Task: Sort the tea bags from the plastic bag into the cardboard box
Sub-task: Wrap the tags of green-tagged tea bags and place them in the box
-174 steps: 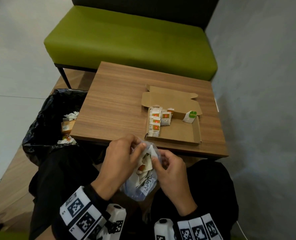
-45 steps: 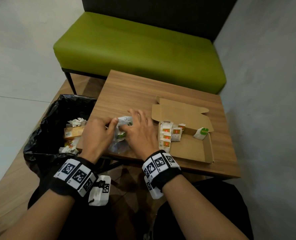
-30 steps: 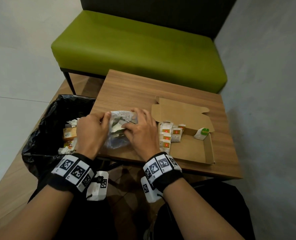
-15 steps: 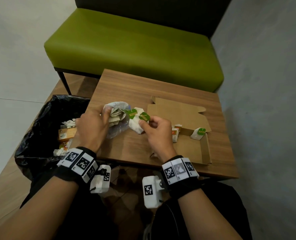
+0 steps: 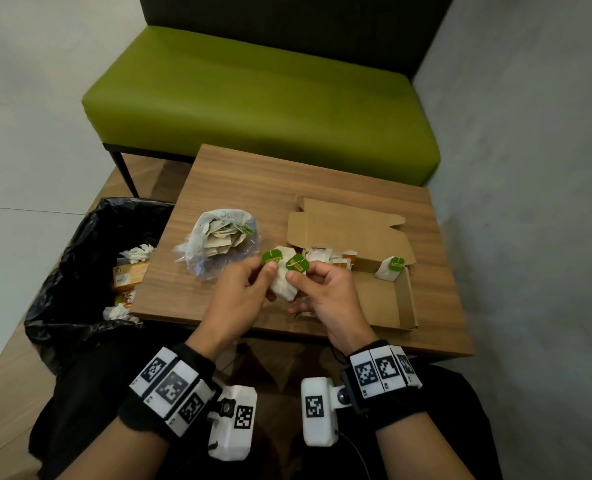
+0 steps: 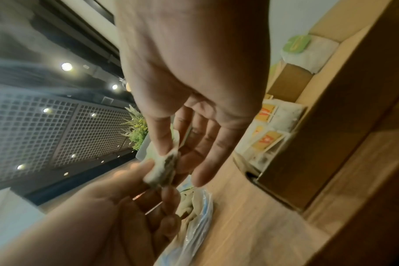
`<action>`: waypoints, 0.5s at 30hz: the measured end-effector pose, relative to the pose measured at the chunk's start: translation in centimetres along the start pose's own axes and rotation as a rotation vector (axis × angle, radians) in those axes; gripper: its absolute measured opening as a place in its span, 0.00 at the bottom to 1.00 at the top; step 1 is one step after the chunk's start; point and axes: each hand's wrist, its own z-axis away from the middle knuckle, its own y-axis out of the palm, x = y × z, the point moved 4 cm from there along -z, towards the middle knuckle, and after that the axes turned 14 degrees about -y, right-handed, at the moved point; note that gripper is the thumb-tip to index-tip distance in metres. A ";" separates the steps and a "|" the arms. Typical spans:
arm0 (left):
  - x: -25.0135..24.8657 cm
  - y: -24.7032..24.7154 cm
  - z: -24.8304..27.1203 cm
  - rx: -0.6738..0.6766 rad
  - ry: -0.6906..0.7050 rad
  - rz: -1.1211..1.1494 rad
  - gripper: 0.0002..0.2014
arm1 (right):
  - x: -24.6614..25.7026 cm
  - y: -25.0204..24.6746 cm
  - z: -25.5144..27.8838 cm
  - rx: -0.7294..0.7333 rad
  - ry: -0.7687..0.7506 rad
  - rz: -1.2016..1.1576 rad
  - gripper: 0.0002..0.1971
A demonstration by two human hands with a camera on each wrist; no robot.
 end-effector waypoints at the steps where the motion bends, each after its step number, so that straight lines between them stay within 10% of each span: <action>1: 0.2 0.2 -0.1 0.016 -0.017 0.030 0.12 | 0.0 -0.2 0.1 -0.009 -0.015 0.032 0.05; 15: 1.1 1.8 -0.1 -0.078 -0.134 0.182 0.09 | -0.3 -3.6 1.5 -0.215 -0.028 0.052 0.05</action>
